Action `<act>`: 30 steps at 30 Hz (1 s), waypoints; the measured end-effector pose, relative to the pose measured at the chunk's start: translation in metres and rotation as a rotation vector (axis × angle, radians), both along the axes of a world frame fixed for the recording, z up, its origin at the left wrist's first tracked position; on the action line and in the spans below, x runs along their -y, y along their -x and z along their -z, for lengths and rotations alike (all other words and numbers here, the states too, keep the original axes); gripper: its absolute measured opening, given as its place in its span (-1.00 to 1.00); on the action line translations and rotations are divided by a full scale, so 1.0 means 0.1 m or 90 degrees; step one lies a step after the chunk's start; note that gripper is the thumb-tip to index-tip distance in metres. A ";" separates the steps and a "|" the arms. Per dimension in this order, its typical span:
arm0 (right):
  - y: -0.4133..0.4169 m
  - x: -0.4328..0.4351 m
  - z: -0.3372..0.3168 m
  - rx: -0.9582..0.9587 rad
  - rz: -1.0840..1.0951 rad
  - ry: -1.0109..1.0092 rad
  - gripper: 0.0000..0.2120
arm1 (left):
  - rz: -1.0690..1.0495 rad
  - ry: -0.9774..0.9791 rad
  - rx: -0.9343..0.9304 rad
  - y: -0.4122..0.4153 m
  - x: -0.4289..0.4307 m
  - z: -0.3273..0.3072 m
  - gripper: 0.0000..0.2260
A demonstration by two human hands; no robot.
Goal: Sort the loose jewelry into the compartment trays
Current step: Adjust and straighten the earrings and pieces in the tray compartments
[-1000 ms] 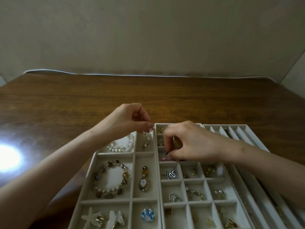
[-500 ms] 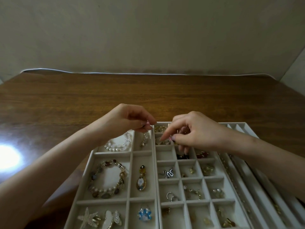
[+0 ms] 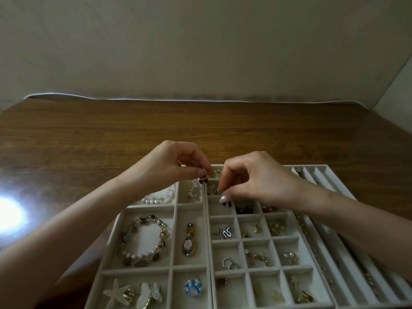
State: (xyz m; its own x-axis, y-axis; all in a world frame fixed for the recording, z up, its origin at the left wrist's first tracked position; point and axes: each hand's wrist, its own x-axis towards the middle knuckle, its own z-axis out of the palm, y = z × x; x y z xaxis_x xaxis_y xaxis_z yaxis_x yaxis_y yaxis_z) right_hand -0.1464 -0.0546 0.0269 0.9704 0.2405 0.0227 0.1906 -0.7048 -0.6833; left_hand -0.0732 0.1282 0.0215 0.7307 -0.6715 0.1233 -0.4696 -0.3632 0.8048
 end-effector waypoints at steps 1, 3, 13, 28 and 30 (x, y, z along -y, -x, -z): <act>0.00 -0.02 0.02 0.011 -0.006 0.011 -0.86 | -0.002 0.004 0.002 0.00 0.00 0.00 -0.92; 0.01 -0.04 0.06 0.037 -0.019 0.030 -0.87 | -0.011 0.016 -0.001 -0.01 0.00 0.00 -0.92; 0.04 -0.13 0.07 0.058 -0.041 0.135 -0.90 | -0.006 0.016 -0.010 -0.01 -0.01 0.00 -0.93; 0.03 -0.16 0.04 0.075 -0.120 0.249 -0.81 | -0.001 0.051 -0.024 -0.03 -0.01 0.01 -0.93; 0.00 -0.15 -0.01 0.070 -0.134 0.253 -0.80 | -0.005 0.057 -0.030 -0.04 -0.01 0.01 -0.93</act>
State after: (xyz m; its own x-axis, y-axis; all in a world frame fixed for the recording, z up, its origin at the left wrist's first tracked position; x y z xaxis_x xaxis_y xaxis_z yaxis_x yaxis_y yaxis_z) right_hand -0.1463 -0.0399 0.0278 0.8964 0.4431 -0.0112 0.4139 -0.8459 -0.3365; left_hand -0.0695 0.1295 0.0204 0.7429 -0.6529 0.1477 -0.4271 -0.2924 0.8556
